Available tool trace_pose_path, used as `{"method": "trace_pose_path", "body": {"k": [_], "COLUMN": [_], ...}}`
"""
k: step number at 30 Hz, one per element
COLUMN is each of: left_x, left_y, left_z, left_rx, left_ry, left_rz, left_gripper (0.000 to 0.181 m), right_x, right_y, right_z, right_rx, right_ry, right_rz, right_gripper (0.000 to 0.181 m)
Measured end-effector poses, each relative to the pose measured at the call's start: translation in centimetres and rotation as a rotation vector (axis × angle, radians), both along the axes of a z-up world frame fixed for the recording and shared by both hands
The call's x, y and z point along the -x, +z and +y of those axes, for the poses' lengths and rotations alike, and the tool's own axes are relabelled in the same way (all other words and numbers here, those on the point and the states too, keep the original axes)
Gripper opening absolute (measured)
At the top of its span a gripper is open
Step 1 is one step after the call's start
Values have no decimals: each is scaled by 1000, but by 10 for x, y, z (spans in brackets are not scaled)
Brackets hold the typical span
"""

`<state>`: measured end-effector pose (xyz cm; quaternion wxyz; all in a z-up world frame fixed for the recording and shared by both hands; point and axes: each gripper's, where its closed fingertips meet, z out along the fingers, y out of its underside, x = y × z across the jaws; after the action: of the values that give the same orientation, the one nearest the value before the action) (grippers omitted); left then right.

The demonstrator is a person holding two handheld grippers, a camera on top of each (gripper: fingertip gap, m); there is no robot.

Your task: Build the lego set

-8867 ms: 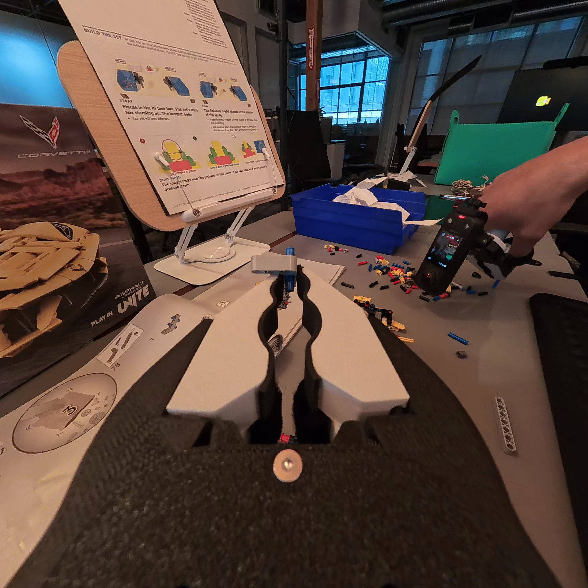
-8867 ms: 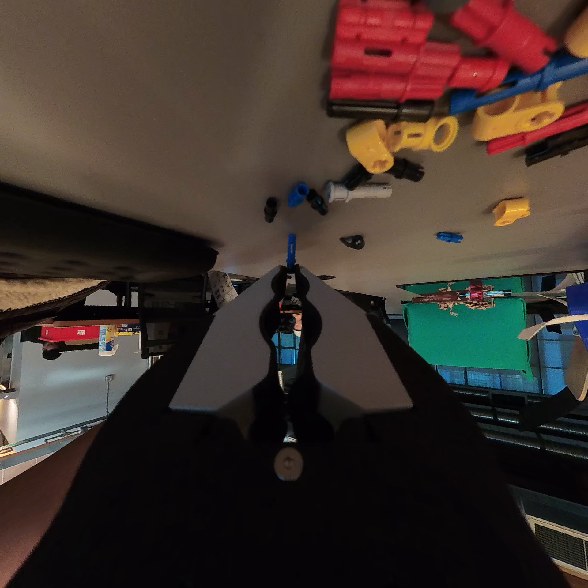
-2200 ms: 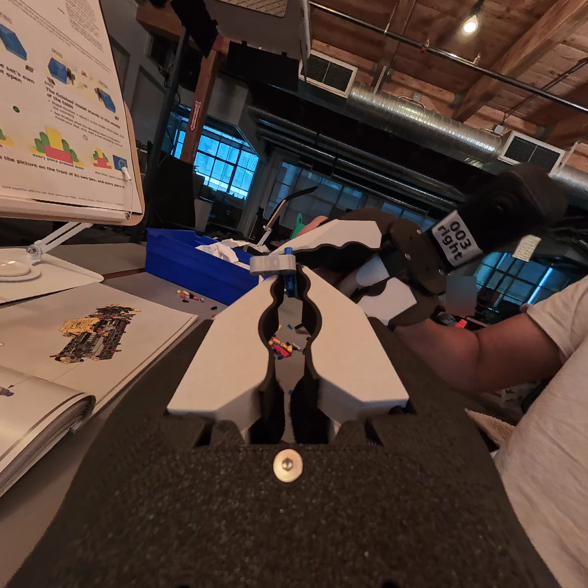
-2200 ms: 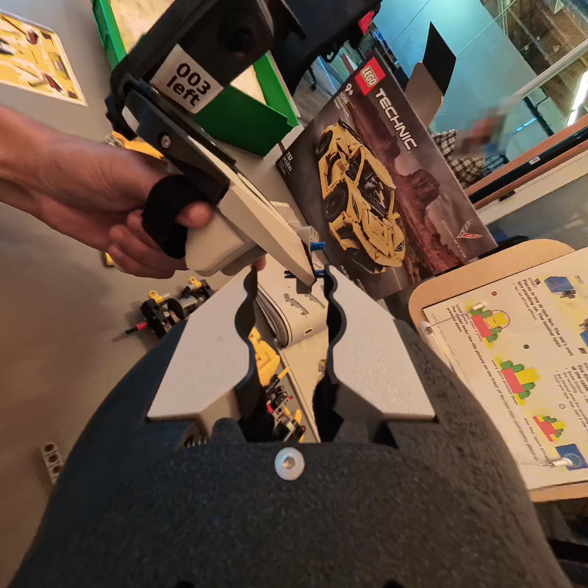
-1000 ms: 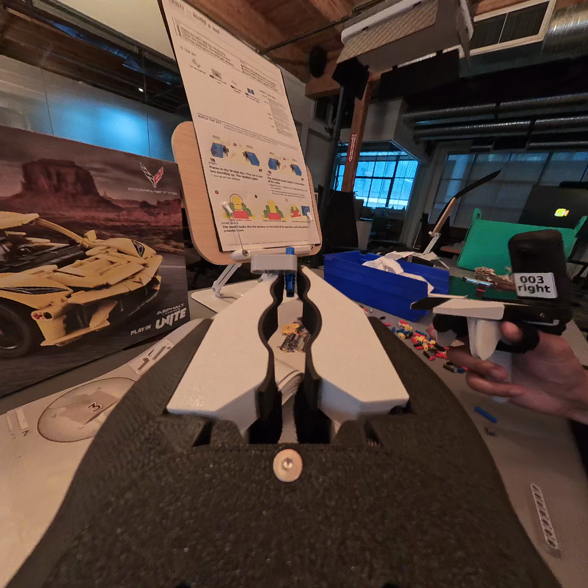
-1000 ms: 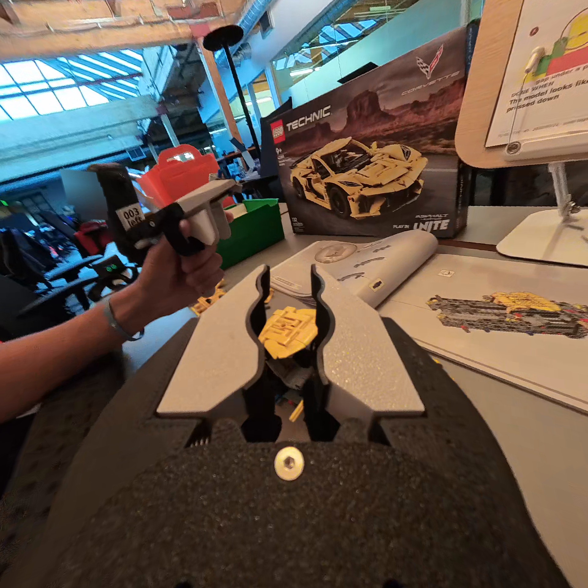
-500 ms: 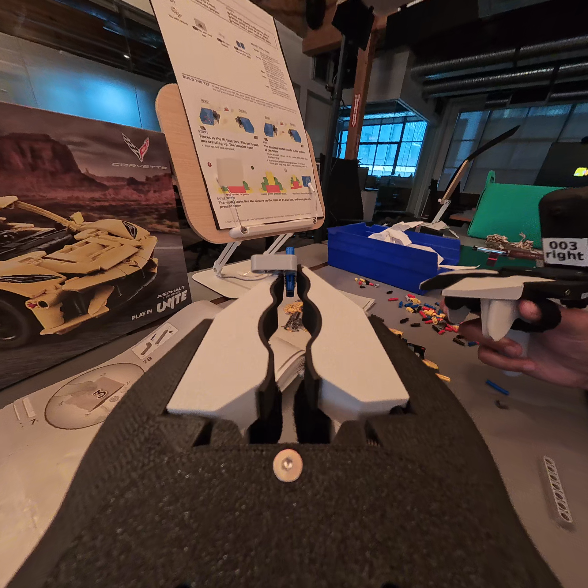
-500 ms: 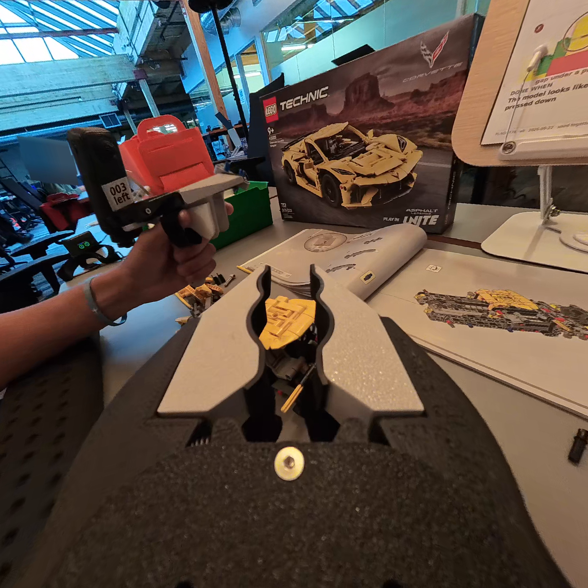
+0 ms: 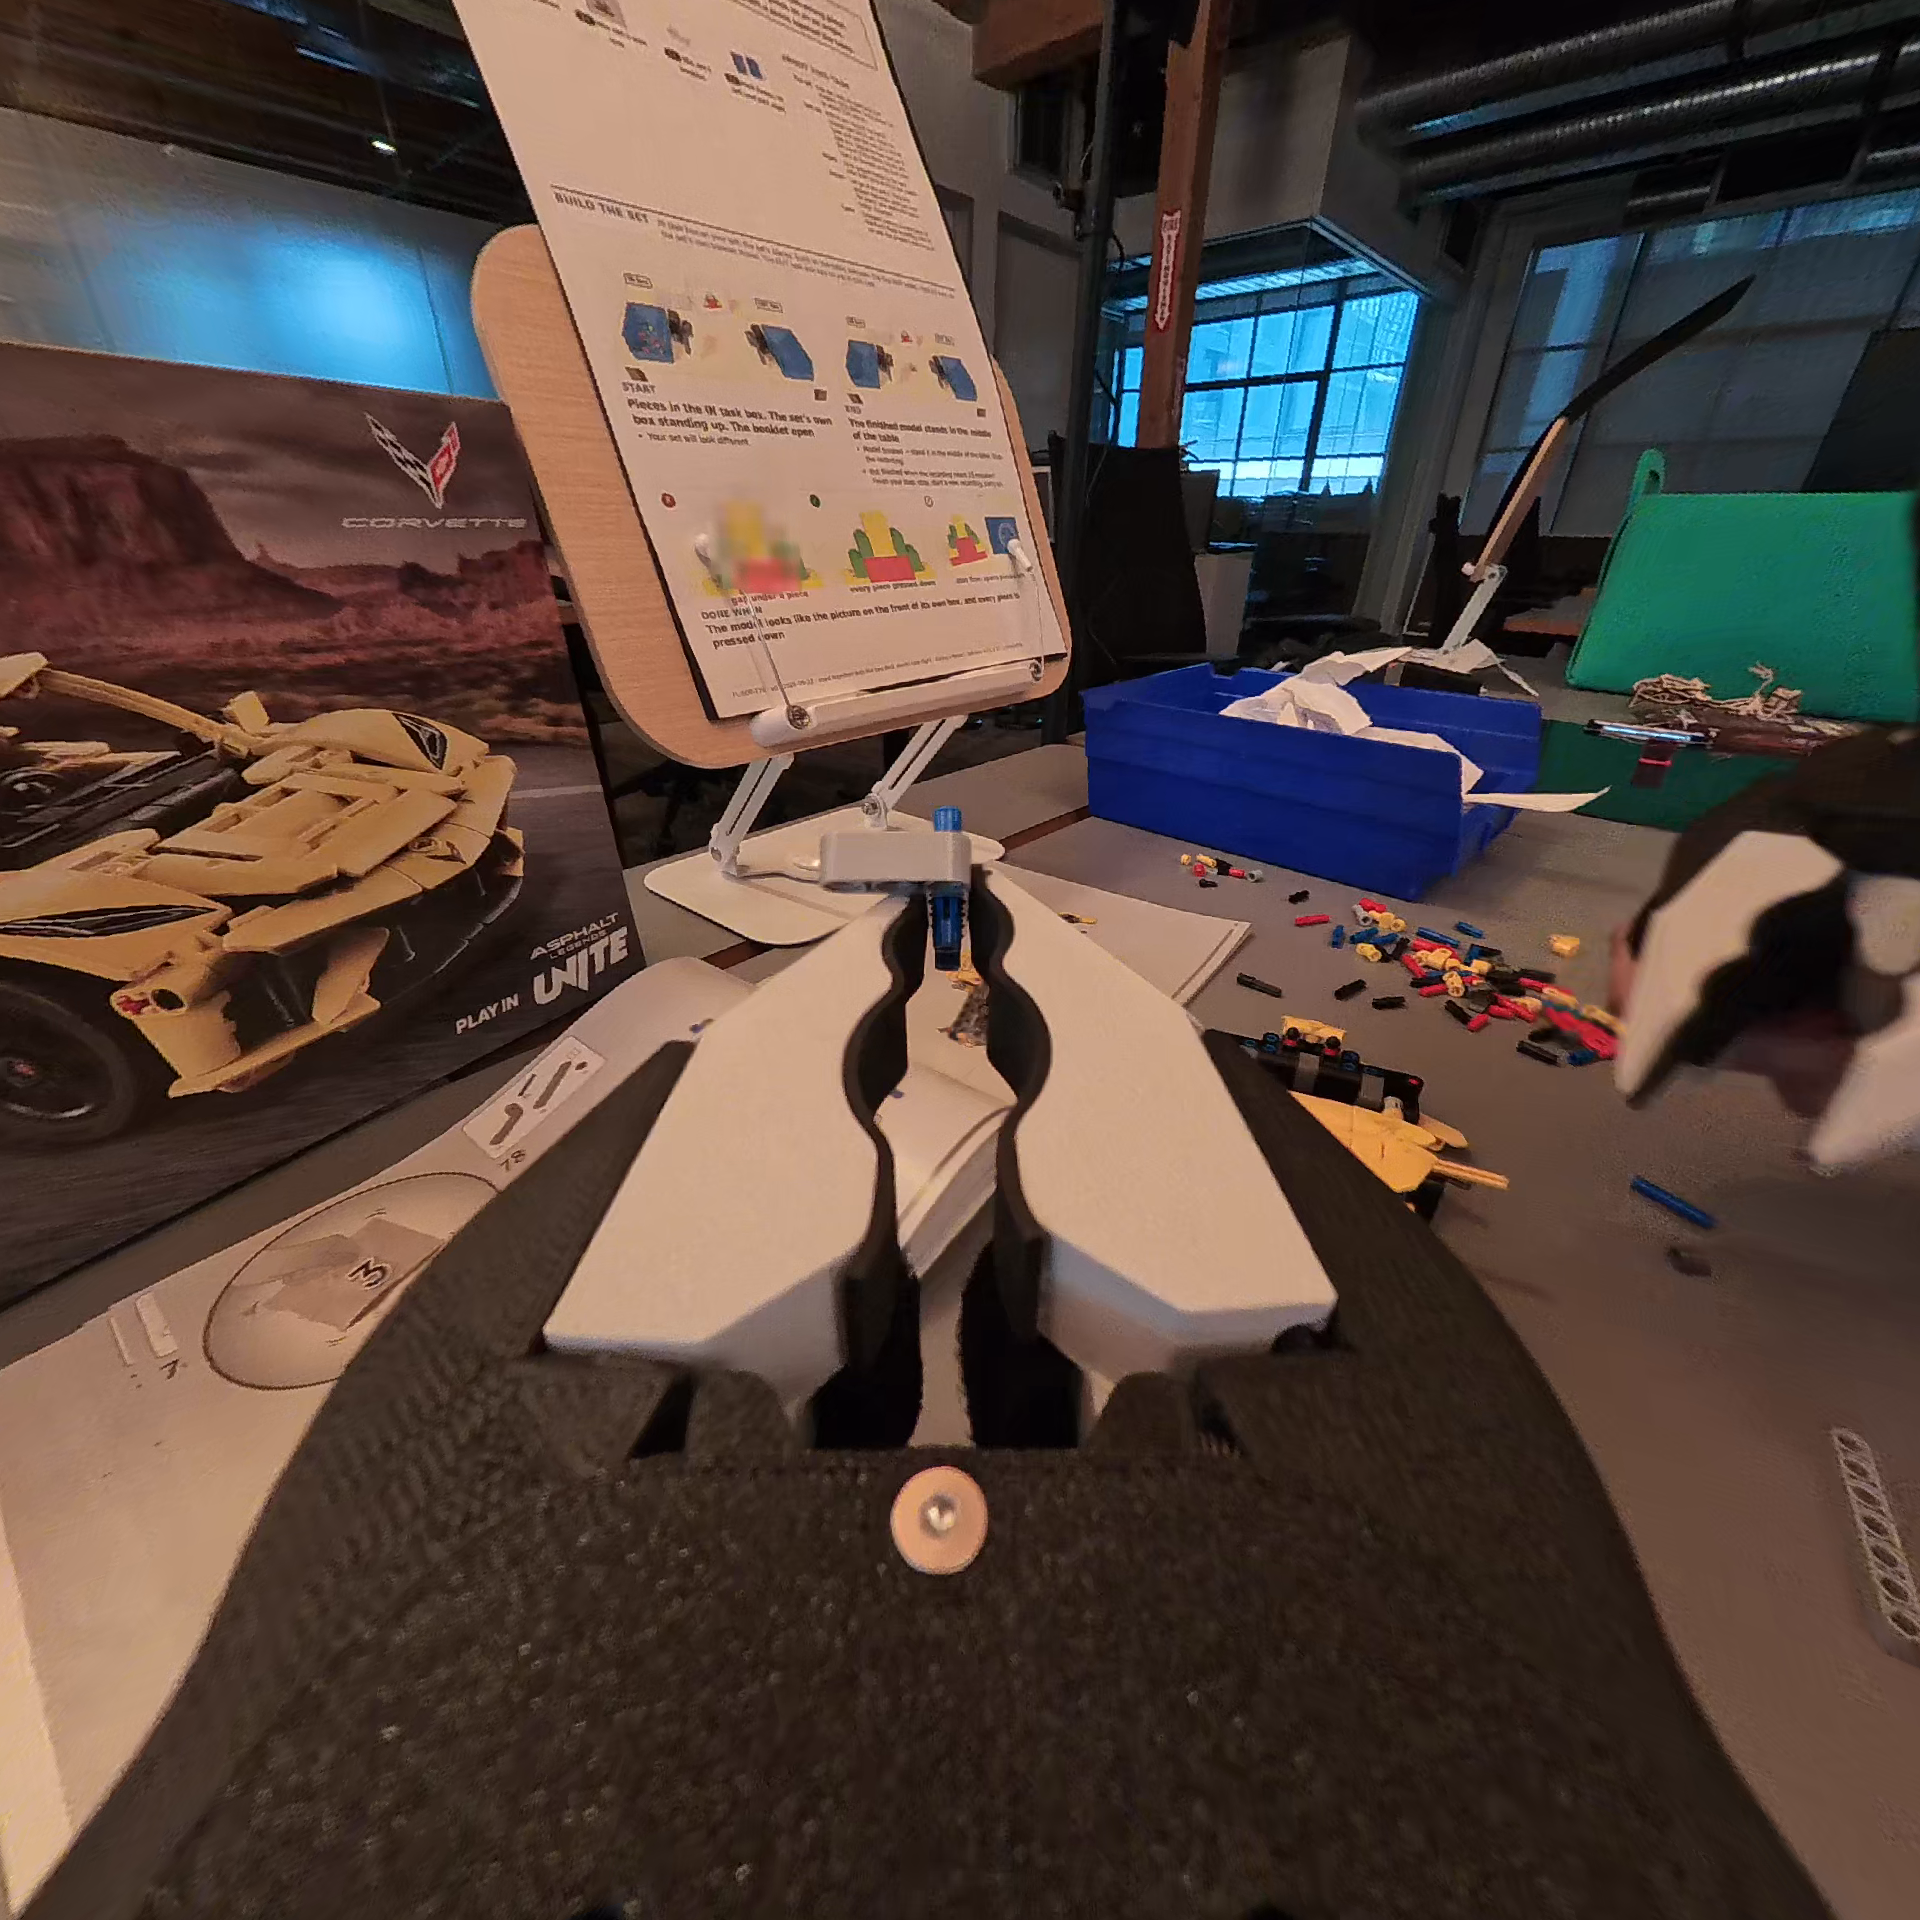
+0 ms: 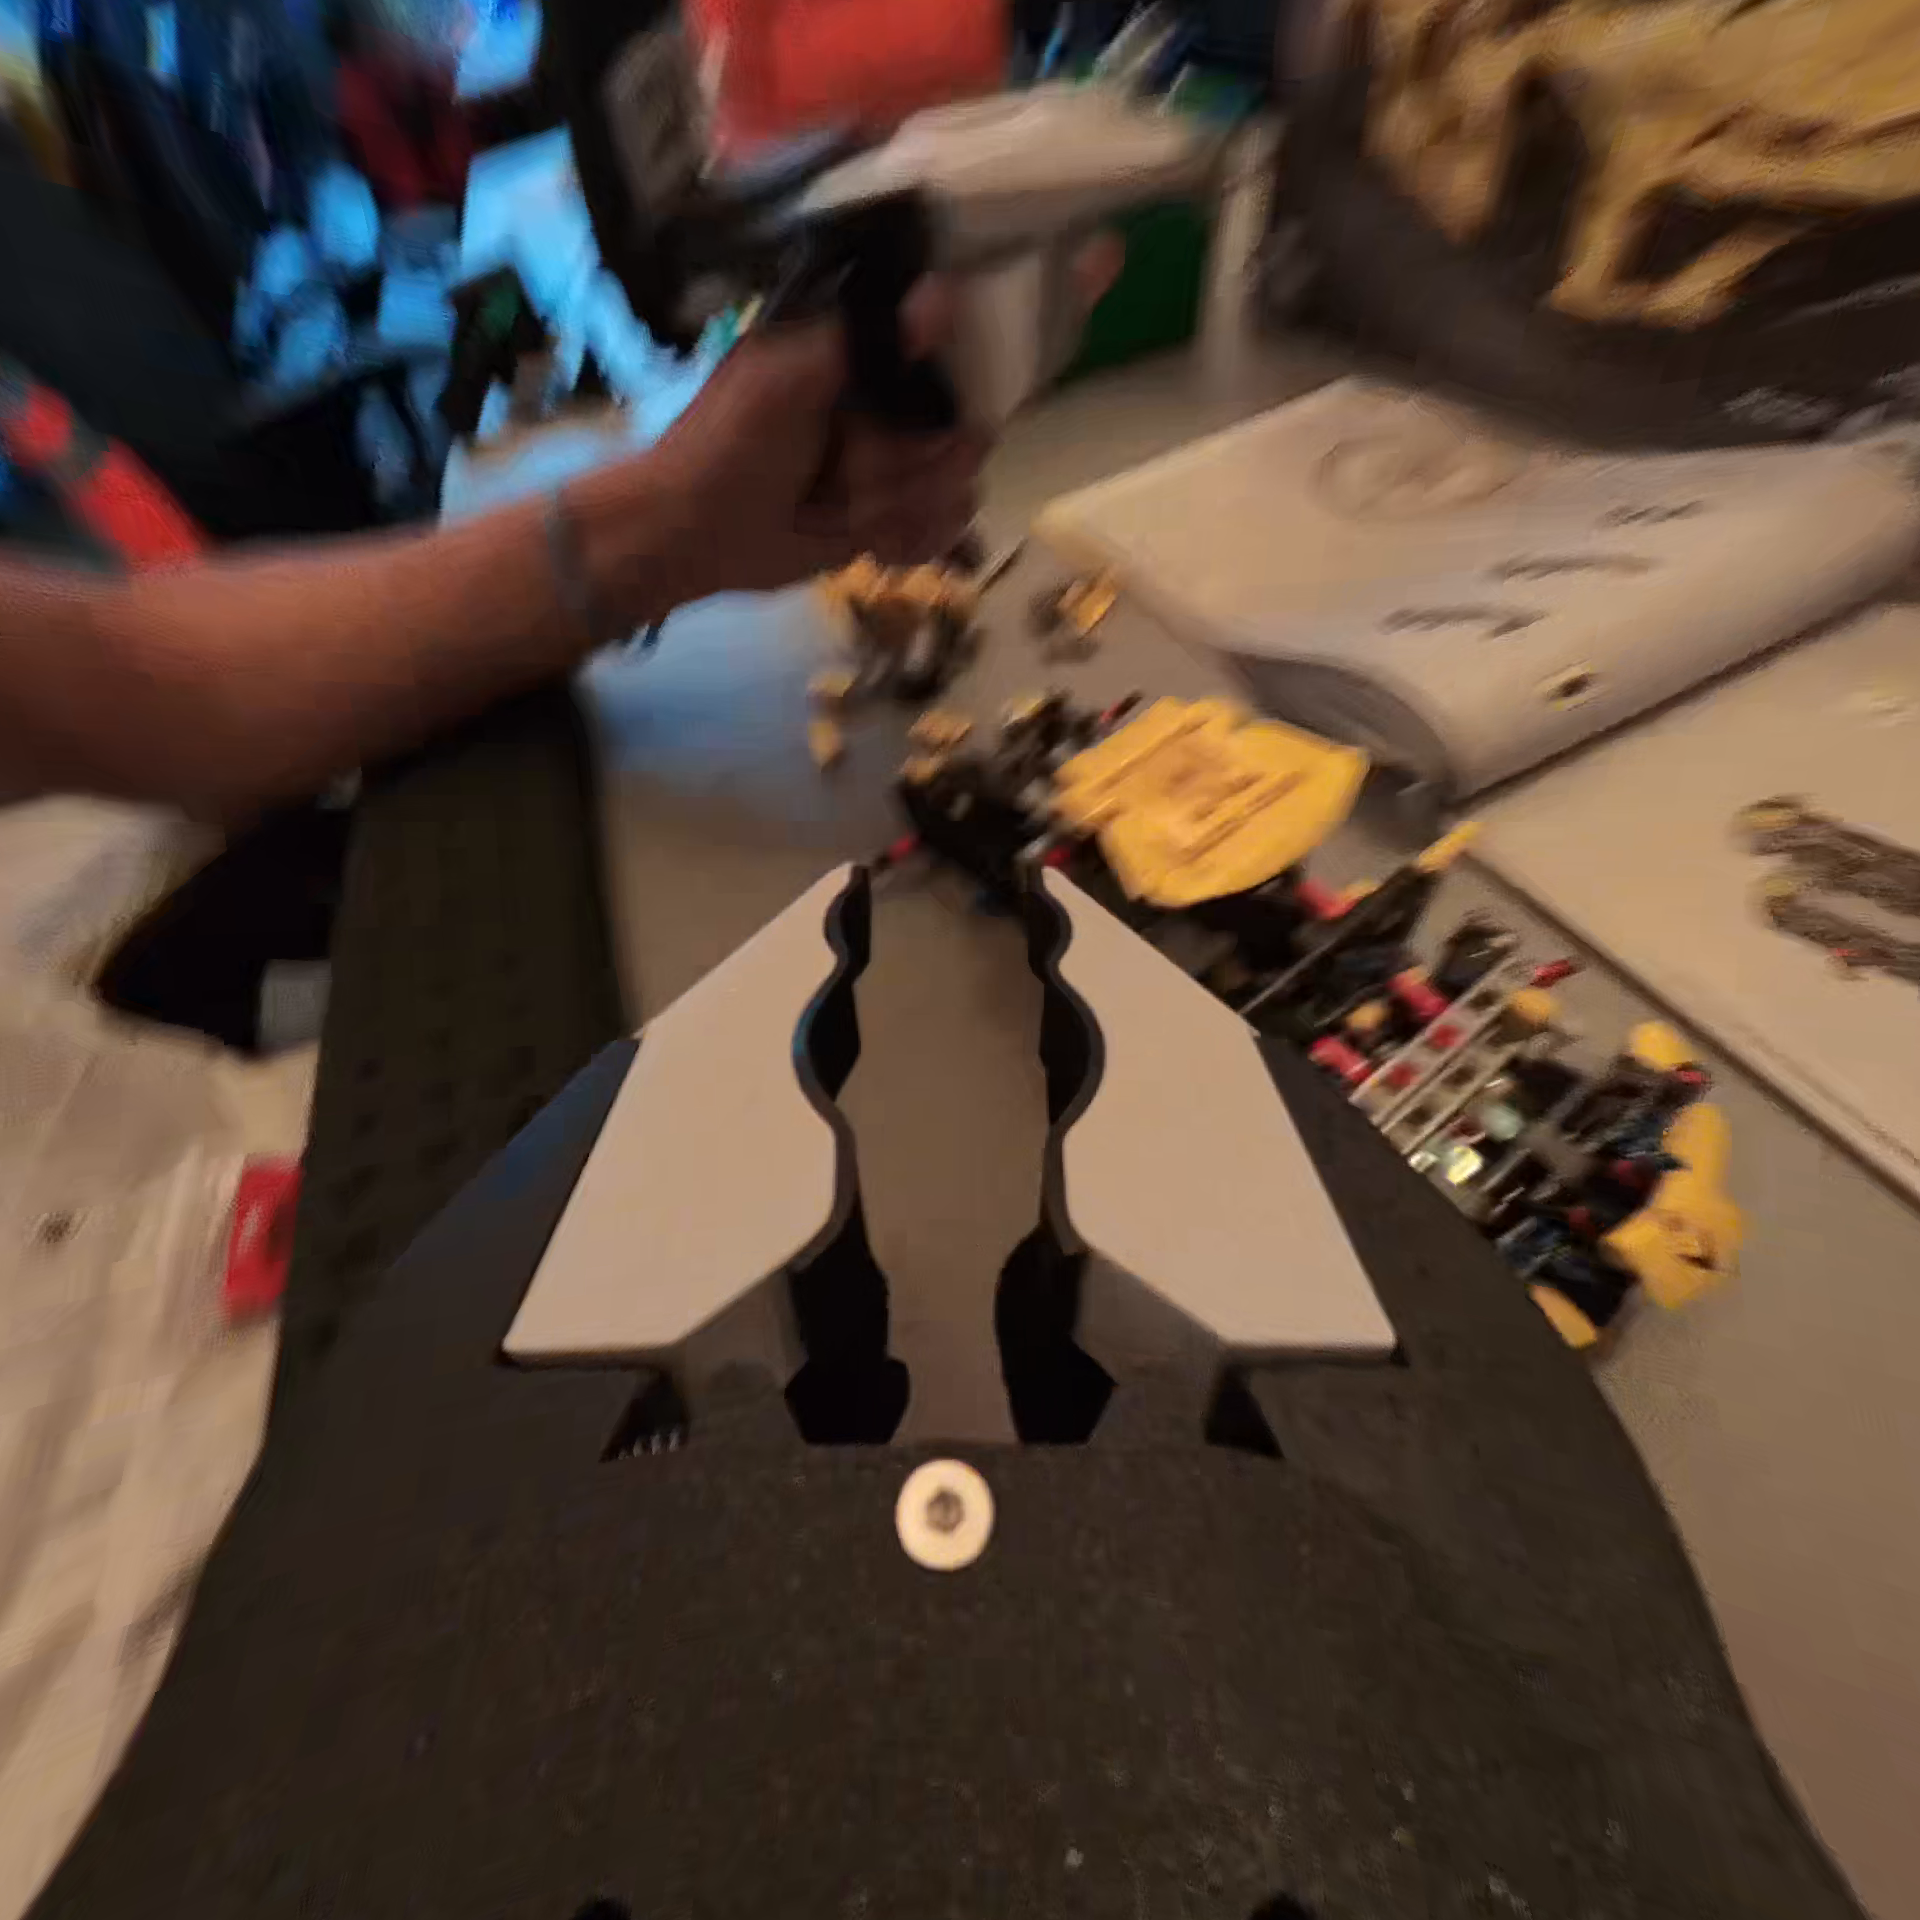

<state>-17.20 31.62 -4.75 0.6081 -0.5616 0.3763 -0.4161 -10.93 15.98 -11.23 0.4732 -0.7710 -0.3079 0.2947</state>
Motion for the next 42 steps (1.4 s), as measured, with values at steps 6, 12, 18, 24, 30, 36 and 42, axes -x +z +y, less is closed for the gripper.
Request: {"method": "trace_pose_path", "body": {"k": [6, 12, 18, 24, 30, 36, 42], "left_x": [-8, -12, -9, -3, 10, 11, -2], "left_y": [6, 23, 27, 29, 36, 34, 17], "left_z": [-21, -61, -64, -55, -41, -42, -62], "left_rx": [0, 53, 73, 66, 101, 185, 231], "left_ry": [-120, -361, -398, -358, -341, -409, -528], "left_rz": [-18, -122, -146, -153, -200, -222, -108], "left_gripper": [7, 7, 7, 6, 7, 6, 7], "right_x": [12, 21, 23, 22, 26, 28, 33], "right_y": [-59, -88, -100, -100, -27, 78, 91], "right_z": [-55, -68, -64, -60, -8, 68, 82], "right_rx": [80, 203, 108, 99, -35, -106, -100], "right_ry": [216, 339, 348, 357, 255, 261, 259], "right_rz": [-482, -477, -581, -592, -377, 118, 366], "right_gripper": [27, 27, 14, 9, 6, 6, 6]}}
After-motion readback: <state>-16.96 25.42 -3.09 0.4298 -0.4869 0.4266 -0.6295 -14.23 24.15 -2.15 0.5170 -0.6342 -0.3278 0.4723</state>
